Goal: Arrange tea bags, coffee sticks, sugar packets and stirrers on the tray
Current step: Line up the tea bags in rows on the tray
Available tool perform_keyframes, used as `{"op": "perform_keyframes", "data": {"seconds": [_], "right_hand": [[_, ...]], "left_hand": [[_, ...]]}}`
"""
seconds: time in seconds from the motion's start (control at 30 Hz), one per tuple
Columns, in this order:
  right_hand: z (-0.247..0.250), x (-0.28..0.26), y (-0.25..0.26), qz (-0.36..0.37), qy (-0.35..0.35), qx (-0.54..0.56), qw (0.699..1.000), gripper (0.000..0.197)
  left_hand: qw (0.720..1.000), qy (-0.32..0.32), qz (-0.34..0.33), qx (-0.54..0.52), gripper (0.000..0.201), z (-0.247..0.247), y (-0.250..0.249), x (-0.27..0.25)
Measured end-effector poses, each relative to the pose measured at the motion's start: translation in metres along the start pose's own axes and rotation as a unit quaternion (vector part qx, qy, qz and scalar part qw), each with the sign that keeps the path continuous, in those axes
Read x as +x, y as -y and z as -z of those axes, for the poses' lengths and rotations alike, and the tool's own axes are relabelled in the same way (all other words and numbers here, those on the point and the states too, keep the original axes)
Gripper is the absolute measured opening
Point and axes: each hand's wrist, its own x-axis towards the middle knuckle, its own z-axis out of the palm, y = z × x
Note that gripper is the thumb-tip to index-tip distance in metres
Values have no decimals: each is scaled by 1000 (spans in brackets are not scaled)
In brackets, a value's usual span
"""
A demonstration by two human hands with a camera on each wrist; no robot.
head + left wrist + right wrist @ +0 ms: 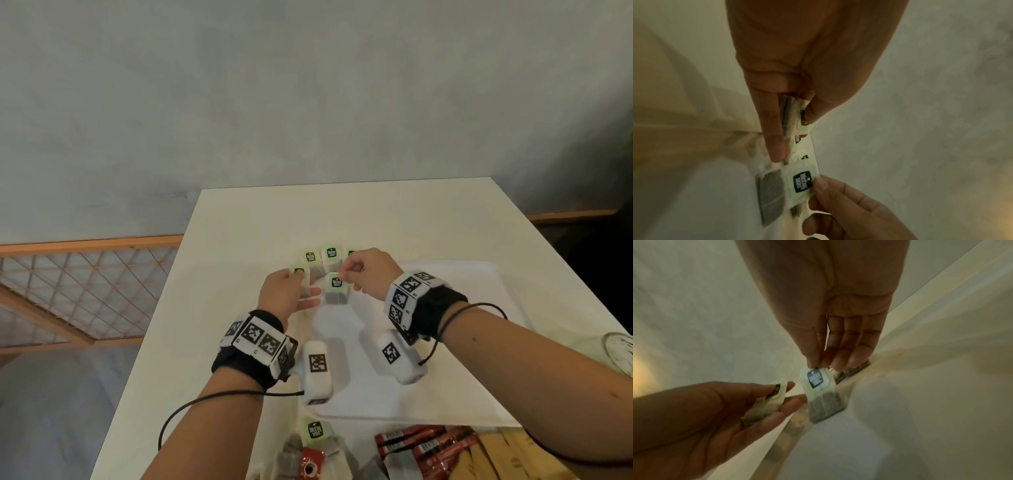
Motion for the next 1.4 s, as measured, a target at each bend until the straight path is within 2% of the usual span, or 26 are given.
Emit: {"op": "perform_keyframes", "data": {"seconds": [0.3,0.47,0.6,0.77,0.87,0.97,1.0,1.07,1.17,1.23,1.3,1.4], "right_hand": [[-20,35,10,4,-29,-5,1000,10],[-23,44,14,5,-31,-8,999,9],[-21,46,16,2,-24,-13,1000,10],[-9,38,25,20,-32,78,996,23],[0,29,33,36,28,115,992,18],[8,23,30,34,40,120,991,9],[10,21,26,24,40,119,992,9],[13,20,14,-8,49,106,993,9],[13,20,-4,-48,45,83,994,9],[12,24,-8,-39,15,51,998,9],[11,27,-7,-25,-8,35,999,8],[6,34,-4,-25,-19,41,999,7]], "left_hand": [[999,-16,-16,37,25,24,-4,6],[998,-48,-17,27,18,27,1,9],[998,-44,-17,32,15,28,1,8],[993,-36,-90,70,15,20,-3,6],[985,-34,-138,93,16,7,-8,6],[979,-24,-164,118,11,-5,-10,7],[976,-26,-169,136,11,-7,-10,8],[960,-47,-175,215,27,-6,-6,15],[906,-41,-147,395,62,-1,-1,26],[872,-30,-133,470,72,-2,1,29],[866,-27,-137,480,73,-5,4,33],[879,-16,-153,451,64,-8,4,35]]}}
